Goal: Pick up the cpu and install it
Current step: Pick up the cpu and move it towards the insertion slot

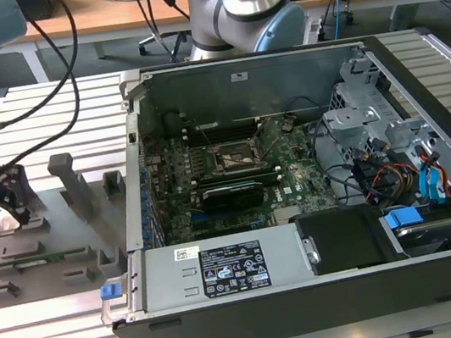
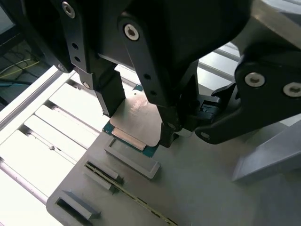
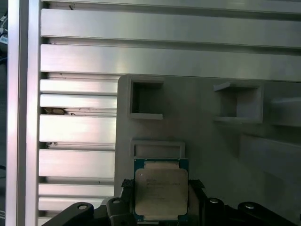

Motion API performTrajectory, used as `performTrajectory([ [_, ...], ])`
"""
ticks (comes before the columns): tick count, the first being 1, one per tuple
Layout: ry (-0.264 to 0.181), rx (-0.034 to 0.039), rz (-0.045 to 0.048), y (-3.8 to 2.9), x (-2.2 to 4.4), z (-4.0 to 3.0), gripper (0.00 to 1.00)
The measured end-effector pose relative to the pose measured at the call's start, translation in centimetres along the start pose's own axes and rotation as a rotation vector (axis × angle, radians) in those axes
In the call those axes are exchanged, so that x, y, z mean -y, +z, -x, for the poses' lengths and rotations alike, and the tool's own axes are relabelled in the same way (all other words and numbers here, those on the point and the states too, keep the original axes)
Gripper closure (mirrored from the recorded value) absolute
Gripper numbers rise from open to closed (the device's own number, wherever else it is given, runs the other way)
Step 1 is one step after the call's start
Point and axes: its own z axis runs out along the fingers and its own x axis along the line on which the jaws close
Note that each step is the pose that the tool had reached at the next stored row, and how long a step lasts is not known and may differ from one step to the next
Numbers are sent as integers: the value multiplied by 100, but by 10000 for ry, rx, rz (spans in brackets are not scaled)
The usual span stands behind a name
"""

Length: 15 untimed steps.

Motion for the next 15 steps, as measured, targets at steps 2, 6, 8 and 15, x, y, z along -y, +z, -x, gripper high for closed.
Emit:
performTrajectory([
  [2, 0, -4, -3, -63, 1, 2, 45],
  [6, 0, -7, -3, -154, 4, 5, 45],
  [8, 0, -8, -5, -211, 5, 6, 45],
  [15, -1, -12, -13, -370, 9, 11, 45],
])
